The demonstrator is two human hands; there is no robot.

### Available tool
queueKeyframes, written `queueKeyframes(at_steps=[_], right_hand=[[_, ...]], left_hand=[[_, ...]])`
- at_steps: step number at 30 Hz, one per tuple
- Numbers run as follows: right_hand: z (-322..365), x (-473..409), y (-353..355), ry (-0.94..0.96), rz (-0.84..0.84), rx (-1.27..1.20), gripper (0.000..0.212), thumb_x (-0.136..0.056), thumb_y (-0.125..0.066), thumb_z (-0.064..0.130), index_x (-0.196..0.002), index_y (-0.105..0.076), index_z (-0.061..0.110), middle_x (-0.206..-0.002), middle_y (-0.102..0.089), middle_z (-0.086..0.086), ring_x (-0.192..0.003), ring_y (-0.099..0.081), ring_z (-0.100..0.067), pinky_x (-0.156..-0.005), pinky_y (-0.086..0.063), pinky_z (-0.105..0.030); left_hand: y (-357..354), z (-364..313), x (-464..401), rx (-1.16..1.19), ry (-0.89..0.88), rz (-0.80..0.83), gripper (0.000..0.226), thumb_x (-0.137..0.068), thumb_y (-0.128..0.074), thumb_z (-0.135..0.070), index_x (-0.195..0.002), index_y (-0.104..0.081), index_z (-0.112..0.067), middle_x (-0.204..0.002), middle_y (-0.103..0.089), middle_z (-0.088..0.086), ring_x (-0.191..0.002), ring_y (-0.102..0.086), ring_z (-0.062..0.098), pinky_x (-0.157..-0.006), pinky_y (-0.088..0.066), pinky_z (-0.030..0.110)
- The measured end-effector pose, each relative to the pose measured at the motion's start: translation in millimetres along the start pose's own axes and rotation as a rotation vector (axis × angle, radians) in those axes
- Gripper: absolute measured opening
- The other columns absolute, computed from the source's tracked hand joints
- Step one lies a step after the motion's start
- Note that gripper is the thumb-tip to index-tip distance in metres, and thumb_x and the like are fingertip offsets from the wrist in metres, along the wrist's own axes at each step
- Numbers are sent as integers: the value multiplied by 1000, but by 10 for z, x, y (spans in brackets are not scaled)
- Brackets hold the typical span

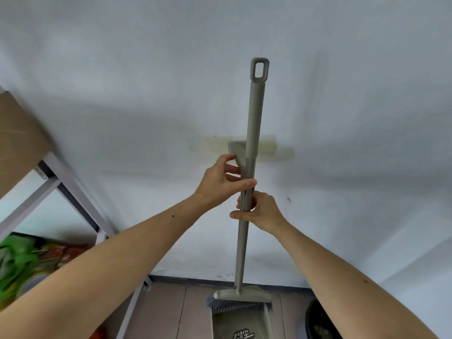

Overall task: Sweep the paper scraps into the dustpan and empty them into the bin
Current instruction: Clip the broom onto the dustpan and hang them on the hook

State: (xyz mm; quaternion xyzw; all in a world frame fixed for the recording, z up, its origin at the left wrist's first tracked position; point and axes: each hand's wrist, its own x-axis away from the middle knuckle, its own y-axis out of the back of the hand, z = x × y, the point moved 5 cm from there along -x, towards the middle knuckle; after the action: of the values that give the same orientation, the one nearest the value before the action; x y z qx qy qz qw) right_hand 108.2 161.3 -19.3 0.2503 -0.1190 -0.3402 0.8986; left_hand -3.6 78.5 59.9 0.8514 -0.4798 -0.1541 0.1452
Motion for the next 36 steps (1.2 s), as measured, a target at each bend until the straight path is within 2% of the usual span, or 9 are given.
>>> queueKeyframes(at_steps=[2, 6, 14, 20, 26, 29, 33, 36], right_hand=[[-42, 19, -5, 0, -17, 10, 38, -63, -90, 37, -86, -66, 18, -86, -73, 4, -74, -66, -6, -66, -49, -16], [-99, 68, -33, 0, -8, 32, 38, -62, -90, 37, -84, -65, 20, -86, -73, 4, -77, -67, -10, -67, -51, -17], [-198, 110, -174, -35, 9, 29, 37, -65, -89, 37, -86, -66, 17, -83, -71, 7, -75, -66, -8, -69, -49, -16], [-170, 88, -210, -36, -10, 49, 36, -66, -88, 38, -85, -65, 20, -74, -66, 13, -70, -64, -6, -70, -50, -19], [-178, 27, -264, -49, -18, 89, 36, -67, -87, 40, -85, -63, 22, -76, -65, 15, -70, -64, -5, -72, -50, -21], [-183, -9, -302, -62, -18, 118, 37, -68, -87, 40, -89, -64, 19, -82, -67, 10, -75, -64, -11, -76, -50, -22], [-196, -55, -347, -84, -22, 179, 44, -68, -86, 42, -94, -67, 12, -92, -72, 0, -83, -66, -18, -69, -47, -21], [-213, -106, -376, -101, -36, 218, 49, -66, -86, 44, -94, -68, 8, -91, -73, -6, -87, -67, -24, -75, -54, -32]], left_hand=[[-57, 7, 39, 9, -17, 23, 78, -71, -83, -36, -138, -45, -22, -104, -72, -6, -93, -70, 6, -93, -55, 32], [-119, 11, 129, 9, -61, 39, 71, -75, -82, -30, -136, -47, -21, -101, -72, -7, -94, -70, 3, -91, -53, 23], [-127, 167, 188, -14, -35, 48, 70, -77, -80, -33, -137, -46, -20, -104, -73, -2, -96, -70, 7, -94, -54, 31], [-94, 190, 173, -24, -38, 41, 67, -80, -78, -31, -138, -46, -20, -105, -73, -3, -97, -69, 8, -93, -53, 27], [-92, 260, 142, -45, -49, 81, 66, -82, -75, -31, -140, -44, -21, -105, -71, -4, -96, -69, 7, -93, -52, 25], [-101, 332, 127, -90, -57, 105, 69, -83, -74, -34, -142, -41, -19, -108, -70, -2, -99, -68, 8, -95, -52, 28], [-108, 421, 117, -133, -78, 143, 70, -83, -74, -31, -143, -39, -20, -110, -70, 1, -103, -67, 12, -98, -52, 32], [-113, 451, 125, -160, -108, 171, 71, -84, -73, -27, -145, -36, -20, -113, -70, 4, -106, -66, 14, -99, -51, 32]])
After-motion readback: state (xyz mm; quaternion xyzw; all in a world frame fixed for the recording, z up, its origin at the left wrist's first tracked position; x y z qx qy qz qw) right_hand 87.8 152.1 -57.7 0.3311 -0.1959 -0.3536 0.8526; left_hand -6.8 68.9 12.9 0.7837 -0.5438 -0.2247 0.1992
